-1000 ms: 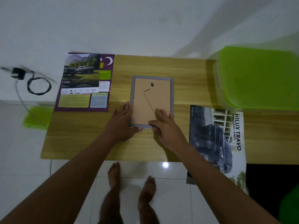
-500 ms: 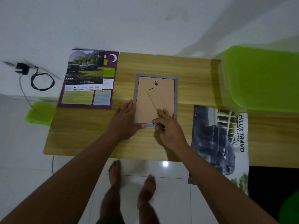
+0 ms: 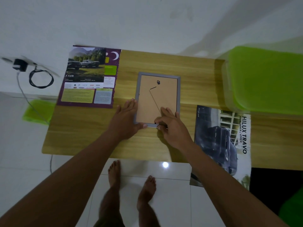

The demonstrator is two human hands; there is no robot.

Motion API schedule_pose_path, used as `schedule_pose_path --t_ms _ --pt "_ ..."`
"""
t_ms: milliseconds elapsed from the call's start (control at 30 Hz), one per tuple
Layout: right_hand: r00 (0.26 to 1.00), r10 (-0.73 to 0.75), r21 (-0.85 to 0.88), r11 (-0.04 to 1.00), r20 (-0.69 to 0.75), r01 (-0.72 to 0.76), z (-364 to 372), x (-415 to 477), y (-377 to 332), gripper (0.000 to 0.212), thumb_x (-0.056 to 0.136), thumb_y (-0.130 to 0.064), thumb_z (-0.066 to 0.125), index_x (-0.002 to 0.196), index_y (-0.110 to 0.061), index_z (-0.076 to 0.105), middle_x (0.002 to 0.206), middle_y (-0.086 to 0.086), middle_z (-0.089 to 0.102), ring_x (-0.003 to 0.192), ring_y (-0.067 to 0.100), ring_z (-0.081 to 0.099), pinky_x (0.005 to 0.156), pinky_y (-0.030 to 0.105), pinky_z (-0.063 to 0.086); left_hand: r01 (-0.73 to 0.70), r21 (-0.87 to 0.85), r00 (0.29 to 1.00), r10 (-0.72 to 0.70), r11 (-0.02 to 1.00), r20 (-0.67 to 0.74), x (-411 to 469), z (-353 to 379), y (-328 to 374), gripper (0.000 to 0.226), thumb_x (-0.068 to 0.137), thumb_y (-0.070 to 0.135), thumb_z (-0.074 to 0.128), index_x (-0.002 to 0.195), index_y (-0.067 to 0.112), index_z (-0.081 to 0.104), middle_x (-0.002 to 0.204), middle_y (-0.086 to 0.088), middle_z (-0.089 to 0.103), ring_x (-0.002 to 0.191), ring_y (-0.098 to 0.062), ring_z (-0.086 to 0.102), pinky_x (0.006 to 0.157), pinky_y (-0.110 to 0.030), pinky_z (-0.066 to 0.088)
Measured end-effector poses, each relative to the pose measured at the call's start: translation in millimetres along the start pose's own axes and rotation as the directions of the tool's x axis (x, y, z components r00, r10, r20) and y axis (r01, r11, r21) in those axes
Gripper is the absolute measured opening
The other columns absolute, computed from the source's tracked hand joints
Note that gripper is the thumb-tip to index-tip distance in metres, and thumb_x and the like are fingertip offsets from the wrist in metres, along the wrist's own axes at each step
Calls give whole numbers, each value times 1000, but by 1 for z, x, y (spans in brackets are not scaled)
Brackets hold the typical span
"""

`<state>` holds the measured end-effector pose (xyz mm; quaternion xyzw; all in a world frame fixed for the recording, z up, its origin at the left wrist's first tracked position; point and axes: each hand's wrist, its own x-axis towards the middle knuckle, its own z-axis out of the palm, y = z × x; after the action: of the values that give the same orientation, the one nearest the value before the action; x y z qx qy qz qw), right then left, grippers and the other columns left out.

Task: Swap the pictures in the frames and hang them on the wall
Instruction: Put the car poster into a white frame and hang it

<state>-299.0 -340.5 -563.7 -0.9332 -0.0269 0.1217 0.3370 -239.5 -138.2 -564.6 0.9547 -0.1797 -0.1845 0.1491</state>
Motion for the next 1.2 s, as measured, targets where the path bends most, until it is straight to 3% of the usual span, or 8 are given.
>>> schedule_pose_path --t_ms 800,967,1067,1200 --pt "999 20 40 999 -48 -18 4 0 -1 25 94 -7 59 108 -22 72 158 7 32 151 19 14 122 34 -6 7 20 1000 -7 1000 5 -1 -1 0 103 84 63 55 154 10 1 163 -6 1 149 -19 -2 119 -44 3" --pt "1000 28 19 999 1 -28 1 -2 -5 26 94 -8 59 114 -23 69 160 7 30 152 19 11 122 37 -5 3 -10 1000 -3 1000 1 -2 0 0 103 84 62 56 154 11 1 162 -6 2 149 -18 -2 119 -44 3" --pt "999 29 -8 1000 16 -29 -9 -4 -11 40 93 -12 58 131 -27 58 159 3 34 151 19 16 125 43 4 -1 -57 999 -1 998 -32 -4 1 -1 105 82 62 60 154 11 4 162 -5 5 149 -17 1 119 -43 5" --pt "992 -1 -99 995 -128 -12 -29 25 -26 38 96 -18 54 132 -11 57 141 11 54 136 29 39 115 41 28 3 -82 998 -7 997 -56 -4 3 -4 107 79 66 59 154 12 4 162 -3 5 149 -17 0 120 -40 5"
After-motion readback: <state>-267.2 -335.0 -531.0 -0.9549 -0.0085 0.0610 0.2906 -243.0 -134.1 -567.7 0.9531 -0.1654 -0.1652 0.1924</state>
